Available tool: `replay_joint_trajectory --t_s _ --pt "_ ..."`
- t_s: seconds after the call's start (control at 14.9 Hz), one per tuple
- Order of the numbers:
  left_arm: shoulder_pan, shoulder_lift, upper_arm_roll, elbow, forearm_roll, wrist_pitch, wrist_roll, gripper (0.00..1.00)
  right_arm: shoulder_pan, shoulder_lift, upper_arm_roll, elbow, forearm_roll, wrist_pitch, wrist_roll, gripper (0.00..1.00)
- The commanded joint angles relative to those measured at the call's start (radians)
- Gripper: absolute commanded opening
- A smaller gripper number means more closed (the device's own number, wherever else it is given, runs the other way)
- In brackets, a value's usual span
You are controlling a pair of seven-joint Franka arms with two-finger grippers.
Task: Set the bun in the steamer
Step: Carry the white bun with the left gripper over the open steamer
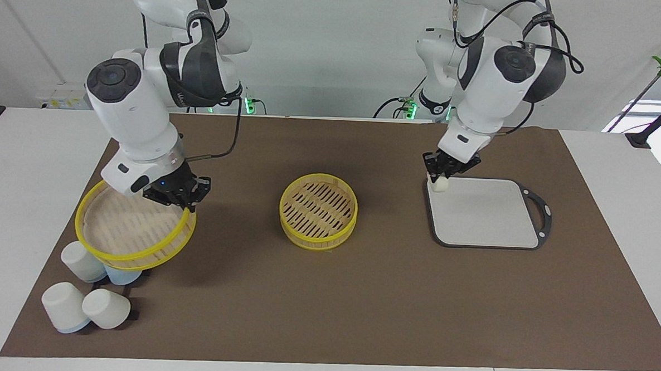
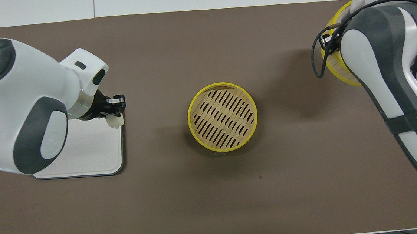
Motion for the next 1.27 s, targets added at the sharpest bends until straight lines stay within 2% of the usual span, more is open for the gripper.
replay_joint_trajectory --t_s 0.0,0.13,0.2,0.33,0.4,0.54,0.67,1.0,1.21 --pt "-0.123 0.101 0.013 0.141 -0.023 -0.054 -0.126 0.25 -0.035 -0.055 0.017 -0.094 0.029 0.042 -0.049 0.0" --pt "-0.188 0.214 0.008 0.281 -0.035 -0.08 -0.27 0.25 -0.044 -0.057 0.017 -0.099 0.029 0.043 -0.052 0.0" --pt "-0.212 0.245 0.004 0.31 -0.049 -0.065 -0.31 0.25 -0.045 -0.057 0.017 -0.1 0.029 0.043 -0.052 0.0" --pt "-0.266 0.281 0.003 0.311 -0.049 0.002 -0.326 0.25 -0.043 -0.058 0.017 -0.102 0.029 0.043 -0.051 0.0" --pt "-0.307 0.323 0.008 0.314 -0.043 0.03 -0.353 0.25 -0.043 -0.061 0.017 -0.105 0.029 0.043 -0.051 0.0" --pt "-0.328 0.365 0.005 0.306 -0.001 0.076 -0.381 0.26 -0.041 -0.066 0.017 -0.12 0.029 0.049 -0.051 0.0" --pt "-0.328 0.368 0.005 0.259 0.006 0.148 -0.382 0.27 -0.038 -0.071 0.017 -0.129 0.029 0.06 -0.049 0.0" --pt "-0.352 0.427 0.005 0.226 0.008 0.228 -0.382 0.27 -0.038 -0.075 0.017 -0.137 0.031 0.063 -0.046 0.0" --pt "-0.357 0.43 0.003 0.163 0.006 0.309 -0.382 0.27 -0.034 -0.077 0.017 -0.145 0.031 0.077 -0.045 0.0"
